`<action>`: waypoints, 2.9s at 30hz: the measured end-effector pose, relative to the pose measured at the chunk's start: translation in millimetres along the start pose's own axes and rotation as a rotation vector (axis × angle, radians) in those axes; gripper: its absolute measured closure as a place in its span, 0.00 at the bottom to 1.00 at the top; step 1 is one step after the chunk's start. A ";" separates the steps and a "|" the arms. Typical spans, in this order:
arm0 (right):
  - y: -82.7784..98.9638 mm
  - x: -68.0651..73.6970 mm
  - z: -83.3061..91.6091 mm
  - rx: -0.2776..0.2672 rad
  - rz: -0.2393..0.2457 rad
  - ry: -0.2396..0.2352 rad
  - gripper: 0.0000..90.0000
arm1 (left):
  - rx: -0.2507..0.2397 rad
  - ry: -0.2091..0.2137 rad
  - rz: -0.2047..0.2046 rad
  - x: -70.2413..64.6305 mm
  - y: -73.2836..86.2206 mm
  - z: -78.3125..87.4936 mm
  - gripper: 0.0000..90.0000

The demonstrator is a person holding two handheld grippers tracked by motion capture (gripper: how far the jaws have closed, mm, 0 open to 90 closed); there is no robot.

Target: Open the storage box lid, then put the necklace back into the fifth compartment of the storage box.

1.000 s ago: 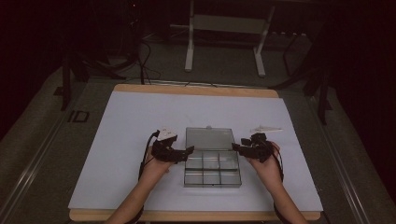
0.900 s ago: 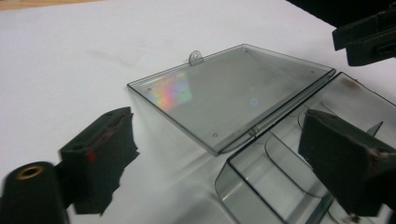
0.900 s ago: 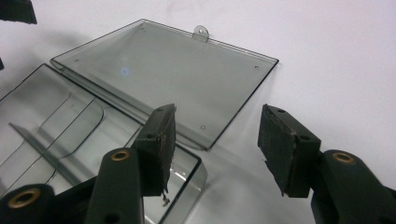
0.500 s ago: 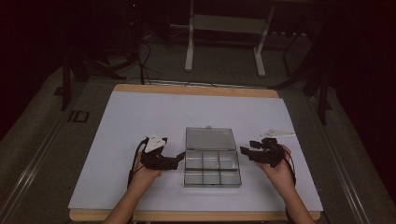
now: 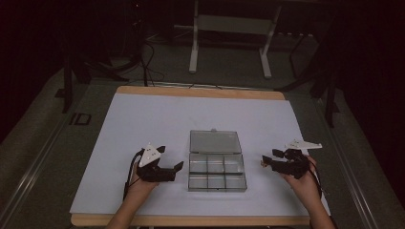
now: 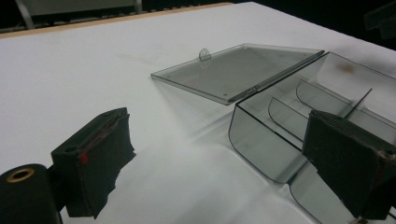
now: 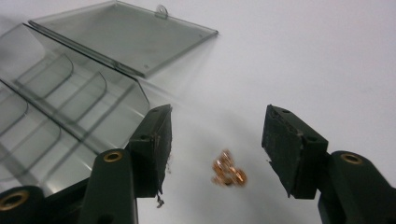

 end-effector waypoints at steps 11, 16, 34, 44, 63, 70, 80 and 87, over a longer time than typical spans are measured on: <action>17.3 -19.5 7.8 0.022 -0.012 0.013 0.49 | -0.052 -0.024 -0.018 -1.7 18.8 11.5 0.10; 20.0 -21.2 4.0 0.033 -0.022 0.008 0.55 | -0.074 -0.027 -0.006 0.6 21.6 14.0 0.10; 16.3 -12.1 -39.0 0.103 0.051 0.038 0.61 | -0.089 -0.010 0.000 0.6 21.0 13.3 0.10; 18.1 -1.6 -42.4 0.132 0.120 0.086 0.77 | -0.078 -0.020 -0.003 1.5 21.4 12.8 0.10; 13.5 -4.7 -40.2 0.133 0.048 0.080 0.99 | -0.082 -0.022 -0.001 3.3 21.5 12.9 0.10; 7.3 -3.1 -22.0 0.078 0.051 0.064 0.99 | -0.076 -0.024 -0.003 2.9 21.7 12.1 0.10; -2.4 -1.4 2.3 0.033 0.062 0.059 0.99 | -0.076 -0.026 -0.005 3.9 22.0 11.8 0.10; -8.0 3.0 17.1 0.011 0.083 0.064 0.99 | -0.078 -0.028 -0.003 4.0 22.1 11.8 0.10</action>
Point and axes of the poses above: each handheld gripper's, and its own axes: z roughly backward along the jaws, y roughly out of its underside, x roughly to its left, the point moved 1 cm from there along -z, roughly forward along the jaws, and after that the axes turned 13 degrees about x, right-handed, at the moved point
